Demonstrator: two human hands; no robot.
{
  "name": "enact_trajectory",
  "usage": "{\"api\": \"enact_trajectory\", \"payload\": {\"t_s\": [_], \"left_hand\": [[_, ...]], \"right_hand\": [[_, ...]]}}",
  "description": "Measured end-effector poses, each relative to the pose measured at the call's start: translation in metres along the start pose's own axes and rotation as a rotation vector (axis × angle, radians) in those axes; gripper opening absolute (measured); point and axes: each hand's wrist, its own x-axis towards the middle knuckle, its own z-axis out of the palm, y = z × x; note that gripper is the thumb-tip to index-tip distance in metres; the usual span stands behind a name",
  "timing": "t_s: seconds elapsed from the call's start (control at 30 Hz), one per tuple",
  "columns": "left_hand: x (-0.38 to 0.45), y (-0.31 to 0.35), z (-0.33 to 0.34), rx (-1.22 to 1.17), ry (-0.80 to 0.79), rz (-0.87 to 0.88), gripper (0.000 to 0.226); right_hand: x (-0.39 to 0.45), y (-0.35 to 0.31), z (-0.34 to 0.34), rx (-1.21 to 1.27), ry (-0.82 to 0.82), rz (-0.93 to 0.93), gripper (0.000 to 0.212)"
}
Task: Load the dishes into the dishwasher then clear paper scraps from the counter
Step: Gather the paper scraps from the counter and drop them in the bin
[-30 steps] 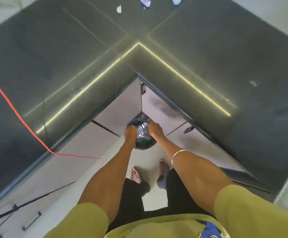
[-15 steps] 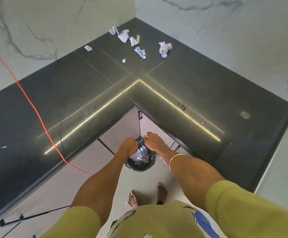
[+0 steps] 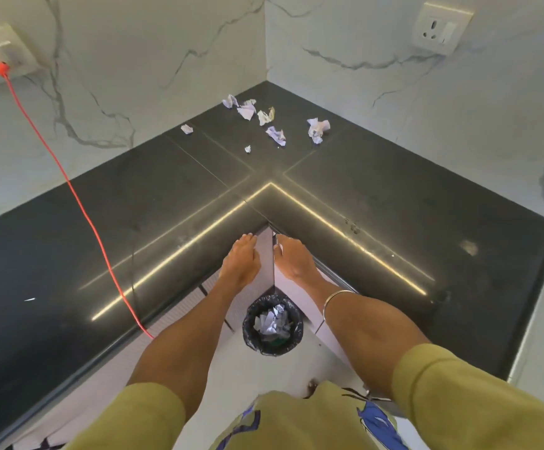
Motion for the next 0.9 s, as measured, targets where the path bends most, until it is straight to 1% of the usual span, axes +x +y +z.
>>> {"api": "enact_trajectory", "payload": {"t_s": [0.1, 0.17, 0.33, 0.57, 0.67, 0.73, 0.83, 0.9], "left_hand": [[0.012, -0.006, -0.005, -0.034, 0.010, -0.055, 0.049], [0.019, -0.009, -0.007, -0.035, 0.004, -0.061, 0.049], [0.051, -0.011, -0.007, -0.039, -0.014, -0.071, 0.050], [0.128, -0.006, -0.007, -0.039, 0.005, -0.092, 0.049], [0.159, -0.006, -0.004, -0.118, 0.039, -0.221, 0.044], [0.172, -0.003, -0.002, -0.139, 0.048, -0.275, 0.042], [0.185, 0.002, -0.004, -0.135, 0.083, -0.251, 0.045], [0.195, 0.002, -0.009, -0.108, 0.065, -0.215, 0.050]], "right_hand": [[0.013, -0.005, -0.006, 0.024, 0.040, 0.014, 0.040], [0.023, -0.004, -0.009, 0.021, 0.061, 0.016, 0.044], [0.063, 0.011, -0.010, -0.015, 0.036, 0.044, 0.049], [0.140, 0.029, -0.023, -0.024, 0.003, 0.038, 0.051], [0.175, 0.036, -0.036, -0.032, -0.014, 0.027, 0.049], [0.195, 0.041, -0.043, -0.051, -0.017, 0.021, 0.046], [0.221, 0.045, -0.049, -0.022, -0.010, 0.030, 0.038], [0.234, 0.045, -0.051, -0.010, -0.009, 0.039, 0.036]]}}
